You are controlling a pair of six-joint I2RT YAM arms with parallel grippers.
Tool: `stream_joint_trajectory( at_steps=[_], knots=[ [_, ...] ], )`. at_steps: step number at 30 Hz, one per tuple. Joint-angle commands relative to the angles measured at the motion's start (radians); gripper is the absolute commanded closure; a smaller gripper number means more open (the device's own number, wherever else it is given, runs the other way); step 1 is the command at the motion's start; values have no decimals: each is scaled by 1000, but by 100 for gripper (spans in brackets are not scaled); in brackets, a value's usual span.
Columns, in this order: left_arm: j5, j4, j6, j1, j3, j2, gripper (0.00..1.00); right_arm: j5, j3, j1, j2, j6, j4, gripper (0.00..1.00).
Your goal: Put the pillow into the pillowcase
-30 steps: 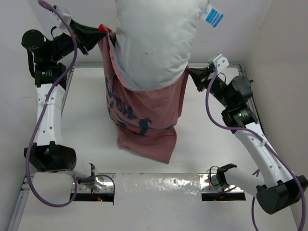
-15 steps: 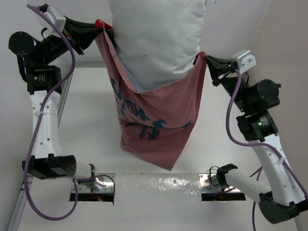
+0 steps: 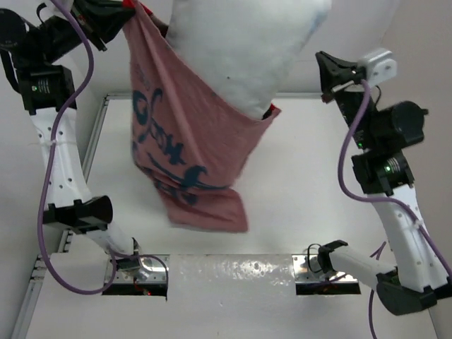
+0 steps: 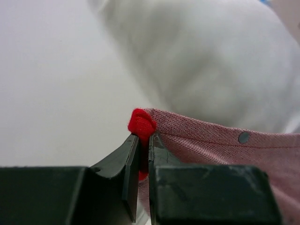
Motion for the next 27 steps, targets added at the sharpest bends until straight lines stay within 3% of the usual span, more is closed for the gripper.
stream_joint_trajectory(
  at_steps=[1,2,4,5,6,7,8,9,11,12,13,14,16,18,19,21,22,27],
  knots=[
    [-56,-55,72,19,84,-31,100,19,5,-4,-110,35,109,100],
    [-41,84,67,19,-107,-161,100,74,-201,-4,-148,87,150,100],
    [-149,432,-81,59,-521,-310,100,105,-267,-2,-186,86,231,100],
    [-174,469,-19,59,-458,-282,100,102,-191,-2,-164,26,193,100],
    [-132,378,31,59,-312,-221,100,75,-95,-2,-103,11,84,100],
    [-104,259,50,59,91,-50,100,52,45,-4,-78,3,47,100],
    [-76,142,-1,59,263,26,100,20,82,-4,-60,3,7,100],
    [-15,139,-52,59,382,68,100,-31,90,-2,-49,21,-62,100],
    [36,220,-150,56,269,32,100,-95,-33,-4,-48,88,-60,100],
    [18,312,-176,56,-4,-25,100,-120,-87,-2,-48,98,-61,97],
    [-16,410,-174,55,-129,-158,100,-149,-147,-2,-29,102,-75,92],
    [-48,444,-61,47,-219,-207,100,-172,-163,-4,-17,165,-88,90],
    [-38,277,55,18,-199,-219,100,-202,-210,-2,14,185,-104,76],
    [-13,229,58,18,-107,-190,100,-197,-258,-2,17,201,-104,62],
    [-22,204,70,18,-92,-177,100,-196,-322,-2,12,232,-90,40],
    [-32,230,52,18,-92,-174,100,-250,-433,-1,12,250,-54,13],
    [-38,256,32,18,-92,-171,100,-359,-478,2,27,275,-29,1],
    [-76,270,-22,18,47,-93,100,-489,-731,59,113,369,258,1]
  ],
)
